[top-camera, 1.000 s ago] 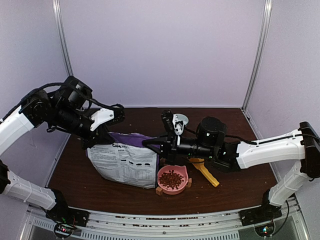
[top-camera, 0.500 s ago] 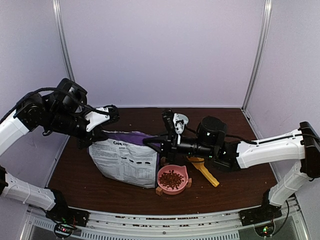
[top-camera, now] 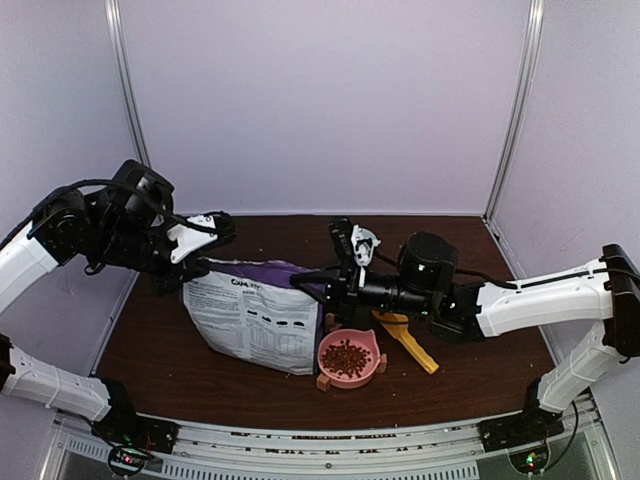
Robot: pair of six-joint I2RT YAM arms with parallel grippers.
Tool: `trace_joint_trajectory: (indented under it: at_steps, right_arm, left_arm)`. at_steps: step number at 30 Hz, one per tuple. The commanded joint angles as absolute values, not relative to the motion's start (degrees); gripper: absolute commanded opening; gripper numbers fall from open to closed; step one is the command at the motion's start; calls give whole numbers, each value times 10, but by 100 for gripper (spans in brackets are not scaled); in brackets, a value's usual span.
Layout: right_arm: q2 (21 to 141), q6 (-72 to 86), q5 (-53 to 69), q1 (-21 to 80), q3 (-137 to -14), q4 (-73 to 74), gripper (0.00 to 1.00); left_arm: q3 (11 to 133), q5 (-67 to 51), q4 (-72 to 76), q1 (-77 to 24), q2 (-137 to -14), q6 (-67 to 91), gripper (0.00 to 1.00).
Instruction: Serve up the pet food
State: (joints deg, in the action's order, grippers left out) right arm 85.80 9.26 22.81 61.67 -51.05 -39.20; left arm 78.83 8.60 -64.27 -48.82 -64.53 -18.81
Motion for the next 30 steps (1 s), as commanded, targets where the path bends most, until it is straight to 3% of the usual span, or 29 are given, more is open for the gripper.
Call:
trace_joint_trajectory:
  at_steps: [1,2,4,5,7,18,21,23,26,30]
  right_arm:
    - [817,96,218,607,-506,-453,0]
    - [817,97,220,607,-506,-452,0]
    - [817,97,221,607,-507,-452,0]
    - [817,97,221,607,-507,-451,0]
    - [818,96,221,608,-507,-450,0]
    - [828,77,208,613,-536,-395,0]
    - [828,80,205,614,-542,-384,17]
    - [824,82,200,614,-546,-373,32]
    - [814,79,195,614,-555,-345,52]
    - [797,71,221,614,-581,-288,61]
  left_arm:
    - [787,186,-674,-462,-629,-172,10]
    - [788,188,-674,-462,-629,-171,16]
    - [786,193,-674,-462,-627,-171,20]
    - [785,194,-674,-461,-627,-171,18]
    - [783,195,-674,-460,-627,-173,0]
    - [787,162,-604,-446,-628,-141,2]
    - [783,138,-579,-443,-623,-118,48]
    - [779,91,-559,-443,-611,-114,66]
    - [778,11,-529,-442,-588,-106,81]
    - [814,-133,-519,-440,-585,-81,89]
